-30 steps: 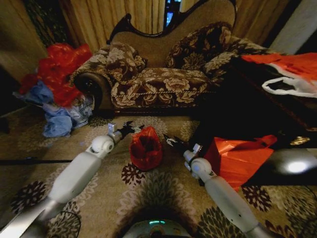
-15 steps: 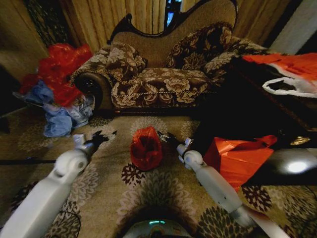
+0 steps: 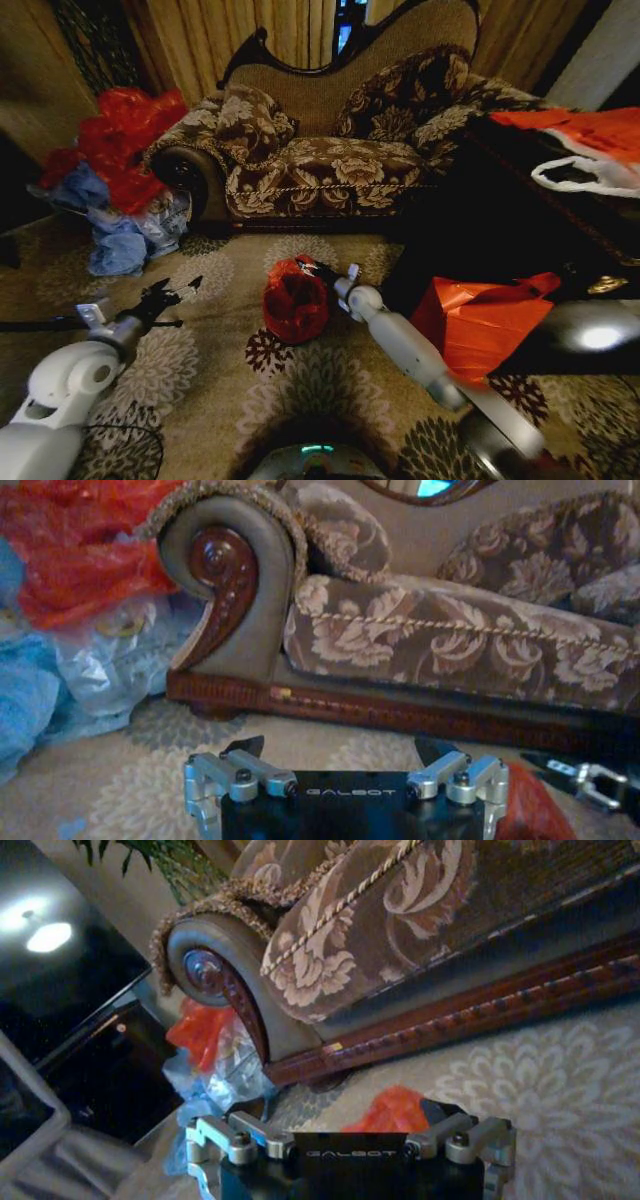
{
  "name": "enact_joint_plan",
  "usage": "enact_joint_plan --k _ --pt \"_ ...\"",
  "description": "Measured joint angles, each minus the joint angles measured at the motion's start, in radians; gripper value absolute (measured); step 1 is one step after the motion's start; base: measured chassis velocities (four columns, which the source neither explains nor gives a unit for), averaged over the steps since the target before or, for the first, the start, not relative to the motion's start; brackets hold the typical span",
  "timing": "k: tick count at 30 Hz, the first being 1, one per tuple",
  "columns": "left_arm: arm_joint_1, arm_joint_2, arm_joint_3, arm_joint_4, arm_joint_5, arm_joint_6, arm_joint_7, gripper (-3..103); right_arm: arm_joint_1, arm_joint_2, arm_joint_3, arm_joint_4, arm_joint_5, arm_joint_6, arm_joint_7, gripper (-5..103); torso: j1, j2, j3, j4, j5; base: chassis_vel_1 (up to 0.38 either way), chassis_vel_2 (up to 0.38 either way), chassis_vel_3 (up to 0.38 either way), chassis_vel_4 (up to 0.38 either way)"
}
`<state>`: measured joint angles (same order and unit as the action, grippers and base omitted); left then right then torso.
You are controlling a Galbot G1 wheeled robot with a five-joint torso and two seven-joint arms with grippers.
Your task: Place a garbage bag over the trash bin.
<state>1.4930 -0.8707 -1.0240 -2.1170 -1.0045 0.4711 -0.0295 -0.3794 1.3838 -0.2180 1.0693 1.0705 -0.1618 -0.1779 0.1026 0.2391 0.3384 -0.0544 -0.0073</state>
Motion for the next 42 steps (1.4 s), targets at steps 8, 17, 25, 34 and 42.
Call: enact_joint_plan --k 8,17,25,34,42 --pt "-0.015 0.014 0.008 -0.002 -0.008 0.001 0.009 100 0.034 0.027 -0.011 -0.094 -0.024 -0.003 0.0 100 0.0 0.0 0.0 -0.0002 0.0 0.0 0.0 0.0 0.0" --pt "-0.022 0.014 0.029 0.009 -0.001 -0.001 0.015 100 0.029 -0.029 0.008 -0.053 -0.017 -0.009 0.034 94 0.0 0.0 0.0 -0.0003 0.0001 0.0 0.0 0.0 0.0" --pt "-0.028 0.018 0.045 0.008 0.003 -0.001 0.02 100 0.056 -0.029 -0.002 -0.124 -0.045 -0.036 0.006 94 0.0 0.0 0.0 0.0 0.0003 0.0 0.0 0.0 0.0" --pt "-0.039 0.021 0.049 0.009 -0.01 -0.002 0.026 100 0.062 -0.013 -0.019 -0.172 0.05 -0.095 -0.01 93 0.0 0.0 0.0 -0.0001 0.0002 0.0 0.0 0.0 0.0" --pt "-0.041 0.012 0.065 0.009 -0.004 -0.003 0.028 100 0.095 0.016 -0.036 -0.228 0.051 -0.085 -0.024 63 0.0 0.0 0.0 0.0 0.0002 0.0 0.0 0.0 0.0"
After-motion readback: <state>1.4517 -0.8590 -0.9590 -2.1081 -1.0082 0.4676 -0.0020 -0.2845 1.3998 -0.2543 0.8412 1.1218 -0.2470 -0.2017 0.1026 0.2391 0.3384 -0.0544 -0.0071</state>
